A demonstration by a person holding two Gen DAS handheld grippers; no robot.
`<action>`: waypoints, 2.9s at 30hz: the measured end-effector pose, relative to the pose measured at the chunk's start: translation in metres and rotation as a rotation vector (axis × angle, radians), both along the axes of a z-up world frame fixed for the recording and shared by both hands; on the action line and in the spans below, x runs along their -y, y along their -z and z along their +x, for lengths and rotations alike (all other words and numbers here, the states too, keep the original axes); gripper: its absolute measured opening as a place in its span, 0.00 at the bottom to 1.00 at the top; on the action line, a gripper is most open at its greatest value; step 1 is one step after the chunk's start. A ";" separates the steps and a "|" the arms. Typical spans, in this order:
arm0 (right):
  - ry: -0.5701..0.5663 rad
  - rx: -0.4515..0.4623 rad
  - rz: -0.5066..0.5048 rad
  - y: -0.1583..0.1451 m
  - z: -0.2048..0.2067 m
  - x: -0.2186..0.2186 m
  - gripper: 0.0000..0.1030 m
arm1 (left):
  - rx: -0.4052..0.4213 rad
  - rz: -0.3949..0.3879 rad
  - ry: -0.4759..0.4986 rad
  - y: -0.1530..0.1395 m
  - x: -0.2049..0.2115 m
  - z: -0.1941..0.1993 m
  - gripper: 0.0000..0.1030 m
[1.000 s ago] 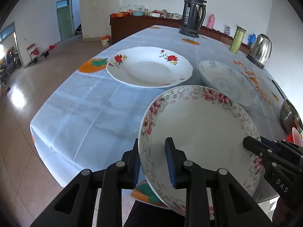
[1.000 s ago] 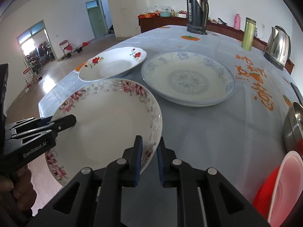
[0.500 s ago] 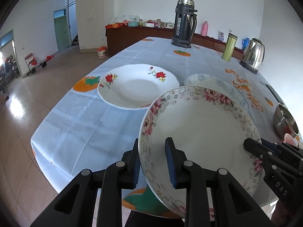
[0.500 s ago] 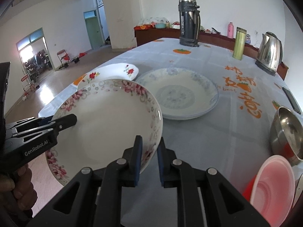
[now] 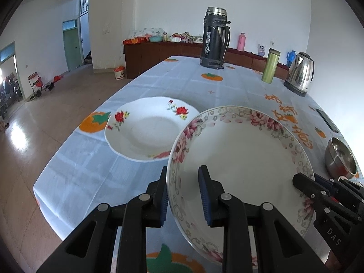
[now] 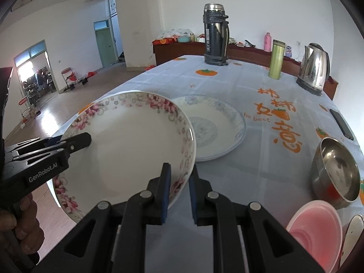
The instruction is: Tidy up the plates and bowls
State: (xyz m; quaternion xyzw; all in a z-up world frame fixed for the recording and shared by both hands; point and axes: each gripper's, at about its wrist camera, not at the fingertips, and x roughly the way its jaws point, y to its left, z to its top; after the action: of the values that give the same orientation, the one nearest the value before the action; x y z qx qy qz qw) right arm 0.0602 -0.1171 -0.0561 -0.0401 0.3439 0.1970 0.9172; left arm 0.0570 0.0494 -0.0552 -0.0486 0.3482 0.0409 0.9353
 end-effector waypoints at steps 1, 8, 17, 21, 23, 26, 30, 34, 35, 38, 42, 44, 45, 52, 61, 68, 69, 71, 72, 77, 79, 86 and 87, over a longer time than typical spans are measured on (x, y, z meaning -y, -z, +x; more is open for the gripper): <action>0.006 0.007 0.001 -0.001 0.001 0.000 0.15 | 0.008 0.003 0.002 -0.001 0.001 0.002 0.26; 0.035 0.052 0.008 -0.007 0.013 0.003 0.15 | 0.052 0.024 0.005 -0.009 0.005 0.017 0.26; 0.072 0.076 0.007 -0.003 0.027 0.003 0.15 | 0.070 0.043 0.012 -0.005 0.010 0.036 0.26; 0.092 0.078 0.008 0.000 0.034 0.005 0.15 | 0.074 0.051 0.016 -0.004 0.014 0.044 0.26; 0.104 0.081 0.008 0.001 0.037 0.006 0.15 | 0.073 0.054 0.016 -0.004 0.016 0.048 0.26; 0.121 0.088 0.006 0.001 0.040 0.007 0.16 | 0.077 0.059 0.020 -0.004 0.019 0.053 0.26; 0.147 0.096 0.006 0.001 0.045 0.008 0.16 | 0.080 0.065 0.028 -0.004 0.021 0.060 0.26; 0.170 0.099 0.001 0.001 0.050 0.009 0.16 | 0.093 0.071 0.038 -0.004 0.024 0.069 0.26; 0.177 0.101 0.000 0.002 0.051 0.010 0.16 | 0.098 0.072 0.041 -0.004 0.026 0.072 0.26; 0.196 0.110 -0.005 0.003 0.052 0.011 0.17 | 0.110 0.071 0.049 -0.005 0.029 0.077 0.26; 0.220 0.121 -0.008 0.004 0.054 0.013 0.17 | 0.115 0.067 0.055 -0.004 0.031 0.085 0.26; 0.232 0.129 -0.010 0.005 0.055 0.013 0.17 | 0.116 0.064 0.055 -0.003 0.032 0.088 0.26; 0.237 0.133 -0.010 0.005 0.057 0.013 0.17 | 0.117 0.065 0.055 -0.002 0.033 0.089 0.27; 0.268 0.143 -0.011 0.005 0.063 0.015 0.17 | 0.126 0.060 0.055 -0.001 0.037 0.095 0.26; 0.301 0.140 -0.015 0.005 0.070 0.020 0.17 | 0.132 0.057 0.069 -0.002 0.043 0.107 0.26; 0.327 0.116 -0.013 0.007 0.074 0.022 0.18 | 0.124 0.062 0.076 0.002 0.049 0.114 0.26; 0.331 0.112 -0.013 0.007 0.075 0.023 0.18 | 0.124 0.061 0.077 0.002 0.049 0.114 0.26; 0.338 0.105 -0.011 0.007 0.076 0.024 0.18 | 0.123 0.065 0.078 0.004 0.050 0.116 0.26; 0.340 0.101 -0.009 0.007 0.076 0.025 0.18 | 0.121 0.065 0.079 0.004 0.050 0.116 0.26; 0.347 0.085 -0.016 0.008 0.079 0.025 0.18 | 0.115 0.064 0.082 0.008 0.051 0.117 0.27; 0.350 0.078 -0.018 0.009 0.081 0.025 0.18 | 0.109 0.063 0.085 0.010 0.052 0.119 0.27; 0.368 0.061 -0.026 0.011 0.084 0.027 0.18 | 0.087 0.058 0.088 0.018 0.054 0.121 0.27; 0.370 0.061 -0.025 0.011 0.084 0.027 0.18 | 0.083 0.054 0.087 0.020 0.054 0.121 0.27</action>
State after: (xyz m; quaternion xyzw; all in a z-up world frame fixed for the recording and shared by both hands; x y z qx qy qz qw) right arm 0.1441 -0.1442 -0.0667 0.0065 0.3200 0.0192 0.9472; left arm 0.1776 -0.0046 -0.0756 -0.0099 0.3095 0.0073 0.9508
